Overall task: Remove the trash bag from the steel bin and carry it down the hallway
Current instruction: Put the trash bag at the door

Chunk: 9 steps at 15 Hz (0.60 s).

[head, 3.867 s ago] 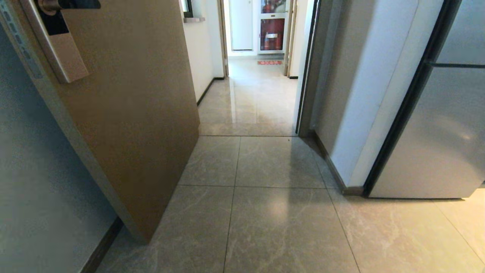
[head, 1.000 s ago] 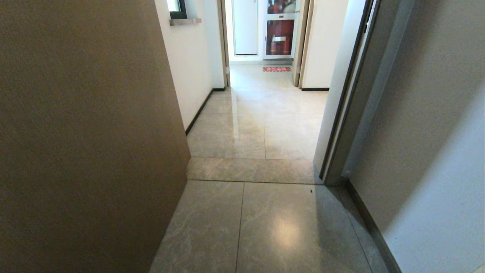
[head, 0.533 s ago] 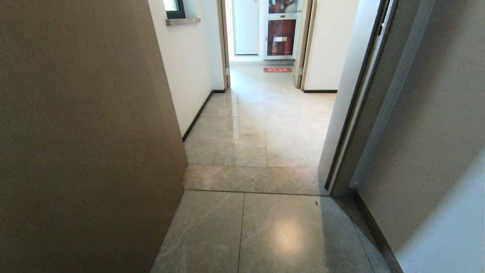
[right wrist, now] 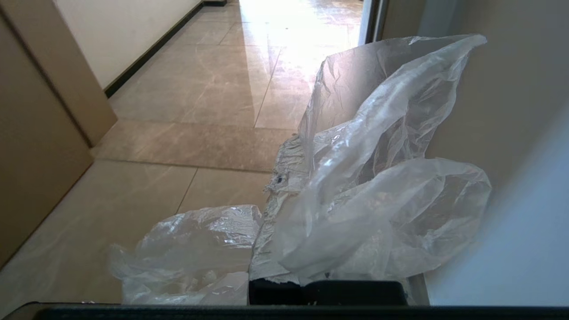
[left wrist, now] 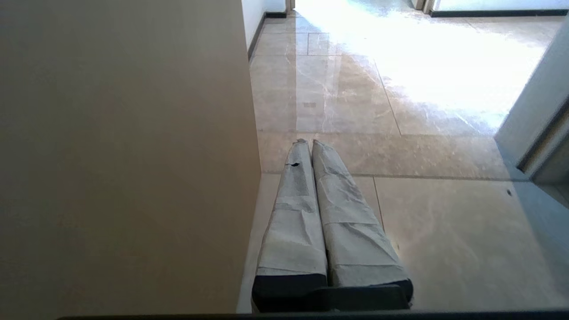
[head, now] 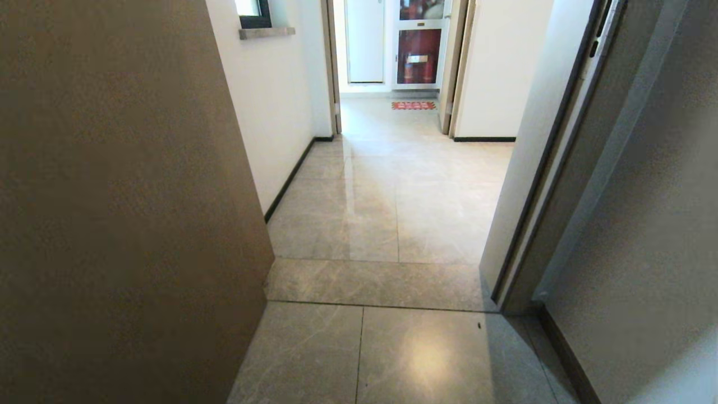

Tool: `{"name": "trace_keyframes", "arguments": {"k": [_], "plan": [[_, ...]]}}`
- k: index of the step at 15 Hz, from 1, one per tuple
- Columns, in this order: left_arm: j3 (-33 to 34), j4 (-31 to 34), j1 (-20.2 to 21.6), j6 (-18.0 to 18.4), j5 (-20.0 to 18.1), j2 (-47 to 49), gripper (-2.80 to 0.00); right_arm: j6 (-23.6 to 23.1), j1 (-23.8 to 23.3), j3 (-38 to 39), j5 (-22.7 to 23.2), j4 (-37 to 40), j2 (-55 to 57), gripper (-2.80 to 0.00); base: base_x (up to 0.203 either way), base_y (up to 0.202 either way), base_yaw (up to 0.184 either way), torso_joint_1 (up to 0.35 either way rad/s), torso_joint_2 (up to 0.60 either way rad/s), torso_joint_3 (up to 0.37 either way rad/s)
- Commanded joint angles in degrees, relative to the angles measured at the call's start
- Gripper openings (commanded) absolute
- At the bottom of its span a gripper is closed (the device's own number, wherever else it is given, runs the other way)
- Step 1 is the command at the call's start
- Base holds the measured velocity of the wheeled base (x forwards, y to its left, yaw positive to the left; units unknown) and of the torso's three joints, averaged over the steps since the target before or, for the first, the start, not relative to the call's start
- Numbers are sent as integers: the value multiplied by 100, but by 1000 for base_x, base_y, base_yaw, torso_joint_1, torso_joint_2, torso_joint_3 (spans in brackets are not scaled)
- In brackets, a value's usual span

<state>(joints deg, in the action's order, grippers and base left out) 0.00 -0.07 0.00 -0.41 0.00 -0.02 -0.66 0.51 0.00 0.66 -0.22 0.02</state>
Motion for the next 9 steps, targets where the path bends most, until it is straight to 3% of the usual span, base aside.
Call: {"name": "trace_keyframes", "arguments": {"k": [1, 9], "plan": [[0, -1, 9, -2, 0, 2, -280, -4, 2, 0, 4, -4, 6, -280, 193, 0, 3, 4, 0, 2], [0, -1, 0, -11, 0, 2, -280, -4, 2, 0, 11, -4, 6, -280, 192, 0, 0, 1, 3, 2]]}}
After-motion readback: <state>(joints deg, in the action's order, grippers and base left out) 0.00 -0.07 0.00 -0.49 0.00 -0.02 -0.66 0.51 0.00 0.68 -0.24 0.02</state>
